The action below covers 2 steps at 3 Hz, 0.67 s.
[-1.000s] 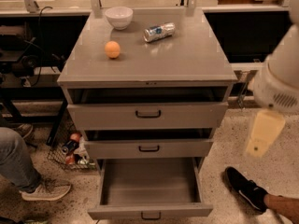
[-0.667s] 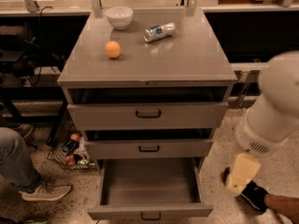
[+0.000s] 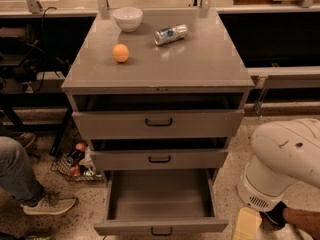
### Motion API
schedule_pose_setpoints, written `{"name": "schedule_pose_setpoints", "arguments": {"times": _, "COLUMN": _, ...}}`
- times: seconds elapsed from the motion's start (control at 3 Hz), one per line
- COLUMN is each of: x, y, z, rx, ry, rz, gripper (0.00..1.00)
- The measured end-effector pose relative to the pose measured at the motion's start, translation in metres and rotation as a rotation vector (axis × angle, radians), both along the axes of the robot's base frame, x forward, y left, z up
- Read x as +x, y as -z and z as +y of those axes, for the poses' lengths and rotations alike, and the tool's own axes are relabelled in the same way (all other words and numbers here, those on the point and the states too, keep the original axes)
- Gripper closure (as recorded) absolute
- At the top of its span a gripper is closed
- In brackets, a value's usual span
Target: Close bottom drawer
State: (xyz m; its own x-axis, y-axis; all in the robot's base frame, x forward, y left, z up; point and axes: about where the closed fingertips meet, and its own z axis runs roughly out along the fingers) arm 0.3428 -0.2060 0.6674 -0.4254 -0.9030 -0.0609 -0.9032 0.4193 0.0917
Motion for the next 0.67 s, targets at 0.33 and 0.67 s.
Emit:
{"name": "schedule_pose_setpoints", "arguments": {"times": 0.33, "x": 0.000, "y": 0.000, "z": 0.000, "rx": 0.000, "ry": 0.000, "rz": 0.000, "gripper": 0.00}}
{"name": "schedule_pose_setpoints", "arguments": {"times": 0.67, "x": 0.002, "y": 0.041, "z": 0.005, "rx": 0.072, "ry": 0.032, "rz": 0.028, "gripper": 0.00}}
